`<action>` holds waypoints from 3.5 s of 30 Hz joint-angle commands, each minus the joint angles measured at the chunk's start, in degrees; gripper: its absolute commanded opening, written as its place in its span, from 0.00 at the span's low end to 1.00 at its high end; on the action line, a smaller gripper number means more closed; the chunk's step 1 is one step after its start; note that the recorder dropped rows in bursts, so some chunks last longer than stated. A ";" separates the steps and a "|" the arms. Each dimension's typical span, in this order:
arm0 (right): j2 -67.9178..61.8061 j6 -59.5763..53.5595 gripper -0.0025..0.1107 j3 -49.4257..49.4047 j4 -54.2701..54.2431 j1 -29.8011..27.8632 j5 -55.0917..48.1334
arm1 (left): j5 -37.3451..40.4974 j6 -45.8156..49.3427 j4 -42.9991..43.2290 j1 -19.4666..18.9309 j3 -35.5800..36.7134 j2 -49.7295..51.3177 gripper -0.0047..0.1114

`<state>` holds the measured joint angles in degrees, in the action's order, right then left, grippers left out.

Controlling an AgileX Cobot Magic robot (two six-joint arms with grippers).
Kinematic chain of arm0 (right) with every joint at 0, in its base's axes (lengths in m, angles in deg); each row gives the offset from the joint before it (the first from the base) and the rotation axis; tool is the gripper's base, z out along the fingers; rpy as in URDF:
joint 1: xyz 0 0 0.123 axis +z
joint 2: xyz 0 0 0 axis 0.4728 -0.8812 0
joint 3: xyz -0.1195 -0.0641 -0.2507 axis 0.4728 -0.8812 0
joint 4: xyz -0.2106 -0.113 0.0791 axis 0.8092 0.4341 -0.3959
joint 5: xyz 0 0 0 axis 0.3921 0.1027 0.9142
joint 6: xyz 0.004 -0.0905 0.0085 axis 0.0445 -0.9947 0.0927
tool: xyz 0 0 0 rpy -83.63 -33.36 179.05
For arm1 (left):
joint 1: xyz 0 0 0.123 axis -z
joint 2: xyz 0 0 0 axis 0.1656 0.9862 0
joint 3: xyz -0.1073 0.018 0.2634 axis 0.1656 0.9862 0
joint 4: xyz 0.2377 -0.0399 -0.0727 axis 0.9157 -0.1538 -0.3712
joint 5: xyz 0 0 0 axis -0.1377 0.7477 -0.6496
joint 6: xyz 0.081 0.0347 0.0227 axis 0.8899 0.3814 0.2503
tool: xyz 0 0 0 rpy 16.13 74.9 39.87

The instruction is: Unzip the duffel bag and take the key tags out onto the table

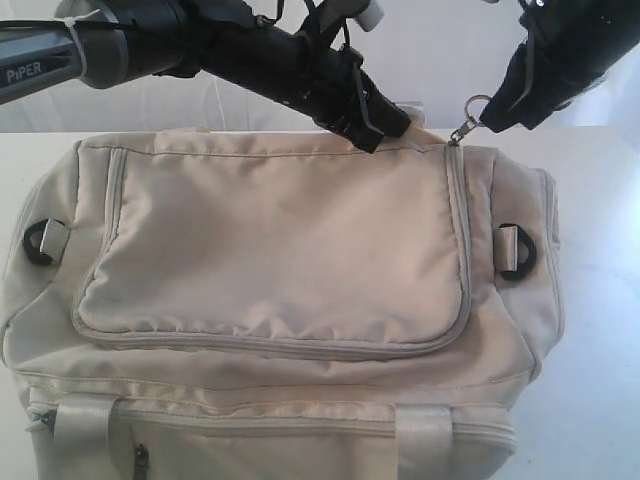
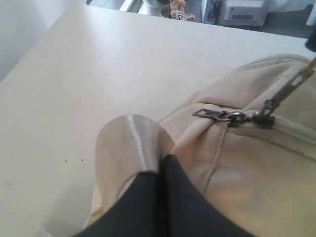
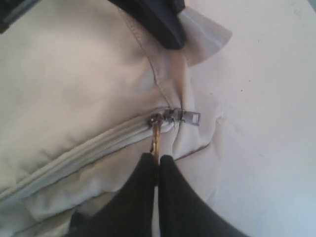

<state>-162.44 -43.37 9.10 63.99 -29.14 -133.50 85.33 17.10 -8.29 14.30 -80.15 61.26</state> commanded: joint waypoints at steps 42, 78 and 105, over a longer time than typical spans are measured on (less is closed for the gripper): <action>31.36 19.03 0.02 -39.97 -12.81 -0.14 -0.84 | -9.17 -6.30 -1.55 0.26 -0.60 -2.35 0.04; 38.93 15.95 0.02 -44.10 -28.71 -0.14 8.49 | -4.32 -26.25 7.48 -7.84 -0.60 -2.35 0.04; 28.68 8.30 0.02 -41.47 -32.25 -0.14 15.36 | 10.55 -14.69 7.94 -8.54 -0.60 -6.34 0.60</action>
<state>-131.42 -32.32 -34.20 34.39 -29.32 -118.18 94.14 1.68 1.20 5.74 -80.15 57.53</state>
